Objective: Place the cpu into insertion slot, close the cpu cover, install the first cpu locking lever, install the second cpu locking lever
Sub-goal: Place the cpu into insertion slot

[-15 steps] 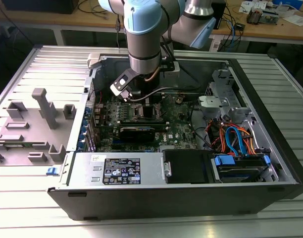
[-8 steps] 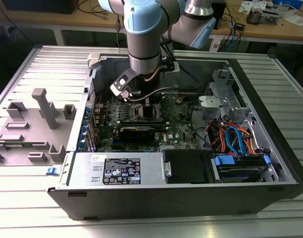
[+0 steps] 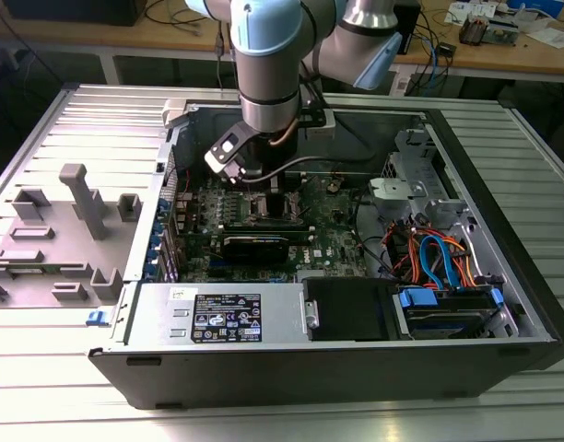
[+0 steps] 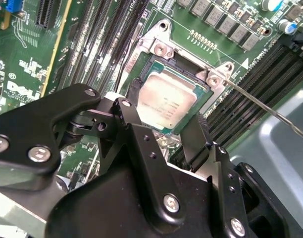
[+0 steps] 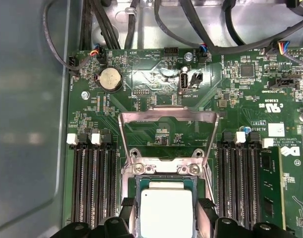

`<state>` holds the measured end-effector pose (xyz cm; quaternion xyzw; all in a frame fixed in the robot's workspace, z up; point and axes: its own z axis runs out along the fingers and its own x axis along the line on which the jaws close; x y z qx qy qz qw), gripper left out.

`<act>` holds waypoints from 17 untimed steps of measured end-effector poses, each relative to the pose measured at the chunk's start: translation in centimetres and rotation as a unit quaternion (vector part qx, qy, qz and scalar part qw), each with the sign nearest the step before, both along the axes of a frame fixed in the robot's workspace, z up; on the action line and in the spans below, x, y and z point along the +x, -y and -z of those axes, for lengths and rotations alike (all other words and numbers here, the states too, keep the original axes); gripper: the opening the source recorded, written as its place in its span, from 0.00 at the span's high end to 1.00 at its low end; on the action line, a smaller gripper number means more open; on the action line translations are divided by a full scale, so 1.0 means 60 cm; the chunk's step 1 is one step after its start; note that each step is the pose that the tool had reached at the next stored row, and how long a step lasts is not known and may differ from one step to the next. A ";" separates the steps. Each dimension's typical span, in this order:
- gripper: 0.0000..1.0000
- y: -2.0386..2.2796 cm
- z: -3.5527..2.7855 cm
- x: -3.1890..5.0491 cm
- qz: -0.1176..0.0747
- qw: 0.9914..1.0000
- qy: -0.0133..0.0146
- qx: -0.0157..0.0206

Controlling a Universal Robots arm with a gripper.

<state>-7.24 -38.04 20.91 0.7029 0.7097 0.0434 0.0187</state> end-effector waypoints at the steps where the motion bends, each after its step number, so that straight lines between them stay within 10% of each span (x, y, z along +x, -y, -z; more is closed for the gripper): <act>1: 0.39 0.0000 -0.003 0.000 0.000 1.000 0.000 0.000; 5: 0.41 -0.0001 -0.015 0.001 0.000 1.000 -0.004 0.000; 9: 0.72 0.0000 -0.015 0.001 0.000 1.000 -0.005 0.000; 17: 0.89 0.0000 -0.015 0.001 0.000 1.000 -0.005 0.000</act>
